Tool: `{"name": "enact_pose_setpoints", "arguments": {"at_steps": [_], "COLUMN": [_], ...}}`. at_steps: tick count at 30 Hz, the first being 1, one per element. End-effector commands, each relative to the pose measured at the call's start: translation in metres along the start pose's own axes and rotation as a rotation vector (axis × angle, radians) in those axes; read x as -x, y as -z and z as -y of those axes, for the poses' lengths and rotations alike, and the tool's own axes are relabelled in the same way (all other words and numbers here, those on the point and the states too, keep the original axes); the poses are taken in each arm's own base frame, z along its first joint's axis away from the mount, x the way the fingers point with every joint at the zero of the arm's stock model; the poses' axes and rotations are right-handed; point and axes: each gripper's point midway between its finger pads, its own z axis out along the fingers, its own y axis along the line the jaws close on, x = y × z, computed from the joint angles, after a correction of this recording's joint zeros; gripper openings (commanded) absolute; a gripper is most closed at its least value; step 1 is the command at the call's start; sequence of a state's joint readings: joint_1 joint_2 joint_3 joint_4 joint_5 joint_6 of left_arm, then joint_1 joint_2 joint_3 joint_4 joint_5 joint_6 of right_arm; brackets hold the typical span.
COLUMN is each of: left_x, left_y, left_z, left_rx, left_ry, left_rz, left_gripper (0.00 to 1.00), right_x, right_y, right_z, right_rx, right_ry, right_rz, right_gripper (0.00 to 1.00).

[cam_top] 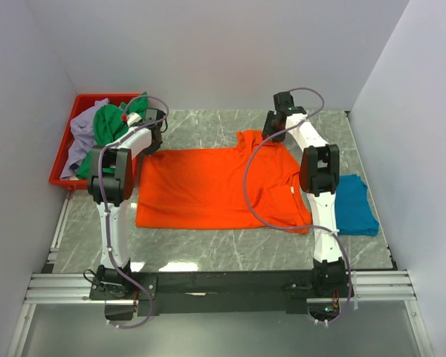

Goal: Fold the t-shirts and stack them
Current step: Fold the tshirt

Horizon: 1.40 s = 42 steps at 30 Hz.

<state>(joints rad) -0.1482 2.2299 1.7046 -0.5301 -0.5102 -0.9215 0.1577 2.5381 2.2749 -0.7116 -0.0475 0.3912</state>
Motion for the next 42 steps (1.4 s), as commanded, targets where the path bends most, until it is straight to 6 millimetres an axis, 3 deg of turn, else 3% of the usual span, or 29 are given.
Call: {"name": "enact_pose_setpoints", "arguments": {"at_steps": [1, 7, 8, 9, 15, 21, 27, 42], "left_x": [-0.005, -0.007, -0.006, -0.007, -0.004, 0.008, 0.016, 0.042], "left_y": [0.007, 0.007, 0.007, 0.007, 0.010, 0.019, 0.026, 0.042], "left_z": [0.000, -0.001, -0.002, -0.002, -0.005, -0.002, 0.002, 0.018], "left_rx": [-0.023, -0.018, -0.019, -0.018, -0.011, -0.017, -0.028, -0.069], "left_ry": [-0.005, -0.006, -0.004, -0.003, 0.001, 0.006, 0.016, 0.023], "left_rz": [-0.038, -0.041, -0.040, -0.041, -0.029, -0.007, 0.002, 0.038], "left_gripper": [0.01, 0.01, 0.01, 0.01, 0.01, 0.01, 0.01, 0.01], "right_x": [-0.009, -0.018, -0.019, -0.016, 0.002, 0.037, 0.055, 0.053], "right_y": [0.018, 0.019, 0.019, 0.020, 0.028, 0.057, 0.081, 0.102], "right_z": [-0.009, -0.004, -0.004, -0.001, 0.005, 0.008, 0.016, 0.028], "right_rx": [-0.004, -0.041, -0.042, -0.065, -0.097, -0.066, -0.029, -0.023], "right_ry": [0.044, 0.063, 0.060, 0.055, 0.025, -0.024, -0.061, -0.087], "right_rz": [-0.016, -0.025, -0.028, -0.015, 0.066, 0.206, 0.276, 0.293], "right_gripper": [0.49, 0.39, 0.35, 0.24, 0.00, 0.00, 0.00, 0.00]}}
